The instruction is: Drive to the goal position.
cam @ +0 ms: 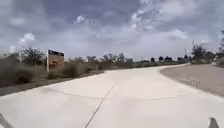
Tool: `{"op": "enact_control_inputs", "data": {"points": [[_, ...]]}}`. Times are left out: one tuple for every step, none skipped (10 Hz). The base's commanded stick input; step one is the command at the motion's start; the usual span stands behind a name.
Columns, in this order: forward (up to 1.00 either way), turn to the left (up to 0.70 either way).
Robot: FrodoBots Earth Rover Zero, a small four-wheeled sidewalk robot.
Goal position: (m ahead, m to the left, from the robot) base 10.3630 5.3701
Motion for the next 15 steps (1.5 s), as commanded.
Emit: {"op": "enact_control_inputs", "data": {"points": [[0.7,-0.15],[0.7,-0.25],[0.7,-0.34],[0.7,-0.26],[0.7,-0.03],[0.7,0.0],[0.7,0.0],[0.7,0.0],[0.7,0.0],[0.7,0.0],[0.7,0.0],[0.7,0.0],[0.7,0.0],[0.7,0.0],[0.7,0.0]]}}
